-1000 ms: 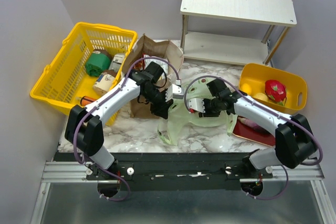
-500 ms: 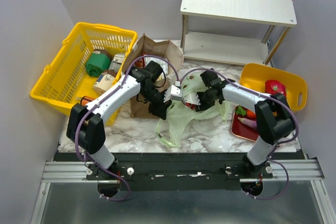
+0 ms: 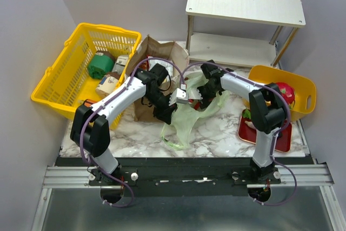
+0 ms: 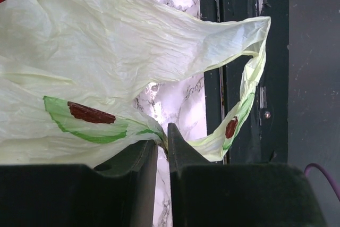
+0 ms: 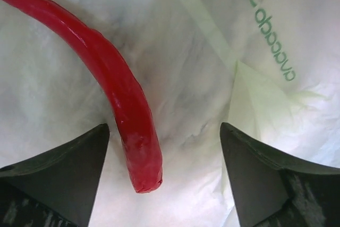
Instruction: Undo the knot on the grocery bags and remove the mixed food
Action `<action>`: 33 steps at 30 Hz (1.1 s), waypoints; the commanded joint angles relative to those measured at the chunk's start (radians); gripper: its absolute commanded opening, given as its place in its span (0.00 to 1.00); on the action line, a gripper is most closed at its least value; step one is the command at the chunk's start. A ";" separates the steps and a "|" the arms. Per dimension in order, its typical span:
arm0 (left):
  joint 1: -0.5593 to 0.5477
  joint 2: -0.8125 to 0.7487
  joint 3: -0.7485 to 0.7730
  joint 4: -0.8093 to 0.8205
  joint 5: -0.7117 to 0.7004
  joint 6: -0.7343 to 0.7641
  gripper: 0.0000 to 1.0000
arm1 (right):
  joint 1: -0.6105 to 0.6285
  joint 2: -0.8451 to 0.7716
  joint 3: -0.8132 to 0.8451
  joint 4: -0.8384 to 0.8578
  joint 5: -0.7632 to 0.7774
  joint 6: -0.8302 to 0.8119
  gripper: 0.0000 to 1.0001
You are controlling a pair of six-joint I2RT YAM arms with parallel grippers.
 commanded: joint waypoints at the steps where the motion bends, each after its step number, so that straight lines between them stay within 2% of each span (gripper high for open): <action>1: 0.009 -0.013 0.008 -0.009 -0.002 -0.017 0.22 | -0.006 0.069 0.030 -0.153 -0.050 -0.017 0.84; 5: 0.011 -0.011 0.012 0.005 -0.004 -0.034 0.22 | -0.003 0.075 0.062 -0.279 -0.099 0.006 0.73; 9: 0.011 -0.011 0.014 0.022 0.001 -0.047 0.21 | 0.011 0.103 0.076 -0.370 -0.076 0.053 0.22; 10: 0.011 -0.008 0.014 0.033 0.003 -0.050 0.21 | 0.011 0.103 0.066 -0.371 -0.068 0.071 0.17; 13: 0.011 -0.011 0.011 0.049 -0.001 -0.070 0.21 | 0.009 0.043 -0.014 -0.327 -0.061 0.114 0.14; 15: 0.011 -0.016 0.006 0.068 -0.005 -0.089 0.21 | 0.009 -0.075 -0.092 -0.233 -0.071 0.172 0.12; 16: 0.011 -0.025 0.000 0.094 -0.016 -0.101 0.21 | 0.009 -0.124 -0.115 -0.209 -0.088 0.194 0.10; 17: 0.011 -0.031 -0.005 0.109 -0.025 -0.110 0.21 | 0.009 -0.168 -0.141 -0.145 -0.090 0.223 0.04; 18: 0.011 -0.037 -0.021 0.126 -0.034 -0.133 0.22 | 0.009 -0.263 -0.166 -0.100 -0.093 0.275 0.00; 19: 0.011 -0.048 -0.029 0.157 -0.048 -0.141 0.22 | 0.008 -0.303 -0.198 -0.074 -0.097 0.380 0.00; 25: 0.009 -0.082 -0.058 0.231 -0.086 -0.222 0.22 | 0.006 -0.506 -0.292 0.009 -0.082 0.758 0.00; 30: 0.004 -0.092 -0.063 0.260 -0.094 -0.264 0.22 | 0.003 -0.575 -0.362 0.022 -0.005 0.819 0.00; 33: -0.003 -0.097 -0.065 0.264 -0.096 -0.273 0.22 | -0.011 -0.569 -0.396 0.031 0.079 0.797 0.00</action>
